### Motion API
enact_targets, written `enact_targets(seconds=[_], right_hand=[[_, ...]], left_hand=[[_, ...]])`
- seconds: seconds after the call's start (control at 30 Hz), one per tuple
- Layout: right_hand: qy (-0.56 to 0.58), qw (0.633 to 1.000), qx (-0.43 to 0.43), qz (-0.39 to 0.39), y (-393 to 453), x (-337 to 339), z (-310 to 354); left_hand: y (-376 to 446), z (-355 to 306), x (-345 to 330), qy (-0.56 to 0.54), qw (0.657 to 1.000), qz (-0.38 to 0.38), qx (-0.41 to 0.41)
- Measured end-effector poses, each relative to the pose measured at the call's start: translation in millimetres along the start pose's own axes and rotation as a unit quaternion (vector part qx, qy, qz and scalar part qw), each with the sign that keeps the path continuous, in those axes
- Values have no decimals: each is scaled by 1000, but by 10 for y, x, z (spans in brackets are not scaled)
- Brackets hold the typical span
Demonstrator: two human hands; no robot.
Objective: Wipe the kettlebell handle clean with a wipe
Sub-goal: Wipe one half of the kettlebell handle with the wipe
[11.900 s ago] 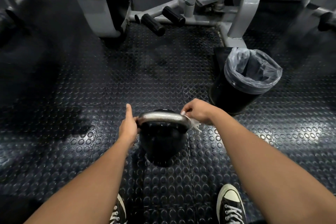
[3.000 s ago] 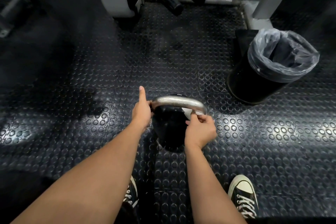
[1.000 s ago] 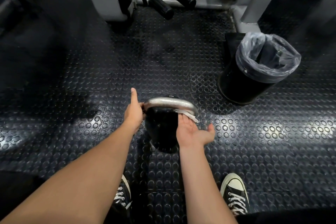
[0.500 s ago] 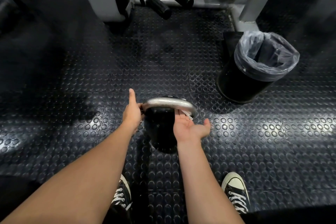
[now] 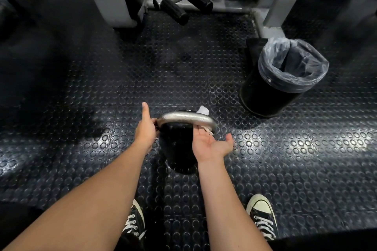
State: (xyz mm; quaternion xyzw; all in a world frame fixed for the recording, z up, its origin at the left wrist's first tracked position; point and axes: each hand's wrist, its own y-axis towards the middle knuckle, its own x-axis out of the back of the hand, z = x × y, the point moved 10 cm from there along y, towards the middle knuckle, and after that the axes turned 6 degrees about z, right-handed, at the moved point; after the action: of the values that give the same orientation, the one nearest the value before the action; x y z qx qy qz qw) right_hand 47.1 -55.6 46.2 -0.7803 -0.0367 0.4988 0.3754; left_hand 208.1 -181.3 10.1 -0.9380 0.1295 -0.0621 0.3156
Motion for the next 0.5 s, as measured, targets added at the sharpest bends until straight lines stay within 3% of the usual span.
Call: enact_targets(seconds=[0.17,0.5], right_hand=[[-36,998,39,-31,-133,116,130],[-14,999,13,-31,-35,123,166]], left_hand=[[17,39,10,-7,1000,1,8],[-54,-28,-3,-5,1000,-5,5]])
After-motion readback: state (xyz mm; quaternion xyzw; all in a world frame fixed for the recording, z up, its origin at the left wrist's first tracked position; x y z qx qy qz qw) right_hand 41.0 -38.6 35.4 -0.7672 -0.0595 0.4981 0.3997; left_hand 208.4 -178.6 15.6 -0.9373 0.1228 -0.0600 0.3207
